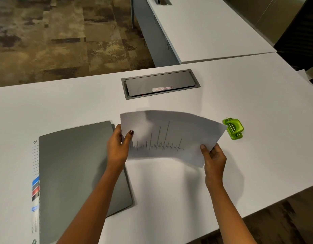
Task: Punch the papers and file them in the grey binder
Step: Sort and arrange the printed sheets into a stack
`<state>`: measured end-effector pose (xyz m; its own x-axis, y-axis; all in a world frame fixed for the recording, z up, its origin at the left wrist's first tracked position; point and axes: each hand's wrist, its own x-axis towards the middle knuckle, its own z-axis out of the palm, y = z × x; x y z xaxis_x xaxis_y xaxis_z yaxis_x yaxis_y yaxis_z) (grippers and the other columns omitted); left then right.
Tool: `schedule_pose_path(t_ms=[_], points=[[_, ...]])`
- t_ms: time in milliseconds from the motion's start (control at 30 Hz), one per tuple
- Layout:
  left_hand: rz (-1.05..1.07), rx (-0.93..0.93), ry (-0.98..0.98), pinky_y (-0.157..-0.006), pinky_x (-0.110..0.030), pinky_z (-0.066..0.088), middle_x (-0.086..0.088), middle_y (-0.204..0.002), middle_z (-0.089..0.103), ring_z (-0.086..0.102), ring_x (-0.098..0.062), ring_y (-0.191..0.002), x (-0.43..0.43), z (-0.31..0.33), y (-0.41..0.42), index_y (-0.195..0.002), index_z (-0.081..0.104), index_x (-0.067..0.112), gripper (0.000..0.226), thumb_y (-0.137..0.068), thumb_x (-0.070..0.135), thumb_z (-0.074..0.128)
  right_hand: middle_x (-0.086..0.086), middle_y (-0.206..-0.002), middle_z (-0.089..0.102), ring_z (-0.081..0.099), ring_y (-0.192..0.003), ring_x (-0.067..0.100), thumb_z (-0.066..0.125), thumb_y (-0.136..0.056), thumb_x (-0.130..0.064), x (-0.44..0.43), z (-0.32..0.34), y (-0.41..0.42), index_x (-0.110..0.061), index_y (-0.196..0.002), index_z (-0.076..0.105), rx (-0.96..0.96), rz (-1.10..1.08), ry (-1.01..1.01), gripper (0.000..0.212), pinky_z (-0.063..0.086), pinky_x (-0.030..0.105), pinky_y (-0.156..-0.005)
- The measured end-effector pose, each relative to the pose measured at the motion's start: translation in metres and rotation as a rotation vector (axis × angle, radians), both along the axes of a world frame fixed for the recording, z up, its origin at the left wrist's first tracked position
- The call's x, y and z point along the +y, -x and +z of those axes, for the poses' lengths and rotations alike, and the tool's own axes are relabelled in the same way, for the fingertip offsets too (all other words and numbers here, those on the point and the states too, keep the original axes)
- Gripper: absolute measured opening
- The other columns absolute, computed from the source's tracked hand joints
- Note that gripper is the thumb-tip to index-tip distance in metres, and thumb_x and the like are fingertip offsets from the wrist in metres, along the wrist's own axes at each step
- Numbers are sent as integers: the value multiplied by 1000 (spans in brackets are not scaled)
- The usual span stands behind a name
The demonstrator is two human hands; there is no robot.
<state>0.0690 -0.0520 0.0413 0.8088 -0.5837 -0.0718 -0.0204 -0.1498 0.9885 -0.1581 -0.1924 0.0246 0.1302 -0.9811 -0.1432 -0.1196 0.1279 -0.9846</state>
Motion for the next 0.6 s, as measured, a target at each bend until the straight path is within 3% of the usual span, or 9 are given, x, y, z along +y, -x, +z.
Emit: schedule_pose_path(t_ms=[133, 233, 300, 367, 467, 600], points=[[-1, 50, 26, -84, -23, 53, -1, -115, 64, 63, -19, -105, 3, 7, -12, -121, 50, 19, 34, -90, 19, 61, -4, -104, 70, 65, -98, 18, 66, -85, -9, 1, 7, 3, -24, -104, 66, -93, -26, -130, 24, 50, 31, -86], [109, 76, -6, -88, -12, 40, -2, -133, 50, 48, -16, -121, 5, 9, -14, -133, 38, 17, 53, -87, 22, 64, -5, -107, 69, 62, -105, 20, 66, -85, -10, 9, 6, 5, -22, -107, 64, -165, -80, -292, 25, 46, 31, -86], [142, 194, -58, -100, -20, 36, 0, -143, 39, 39, -14, -130, 6, 3, -13, -141, 28, 17, 69, -85, 29, 67, -2, -111, 68, 63, -105, 20, 65, -85, -9, 19, 4, 3, -18, -110, 63, -231, -97, -410, 26, 48, 29, -83], [90, 391, -49, -105, -34, 38, -2, -144, 43, 45, -18, -129, 6, -4, -9, -143, 28, 17, 80, -79, 39, 71, 2, -110, 69, 66, -97, 17, 63, -86, -6, 30, 4, 0, -16, -113, 64, -321, -103, -508, 29, 53, 25, -74], [-2, 619, 85, -92, -41, 50, -5, -128, 61, 62, -23, -110, 4, -9, 11, -138, 42, 15, 64, -82, 30, 69, 4, -109, 71, 68, -95, 17, 62, -85, -6, 51, 0, -8, -13, -117, 62, -401, -53, -597, 32, 57, 23, -69], [64, 606, 186, -93, -41, 52, -4, -124, 64, 62, -24, -113, -1, -2, 30, -135, 49, 13, 47, -89, 14, 61, 6, -112, 69, 66, -102, 23, 63, -85, -4, 68, -5, -12, -13, -120, 59, -379, 63, -587, 36, 57, 31, -79]])
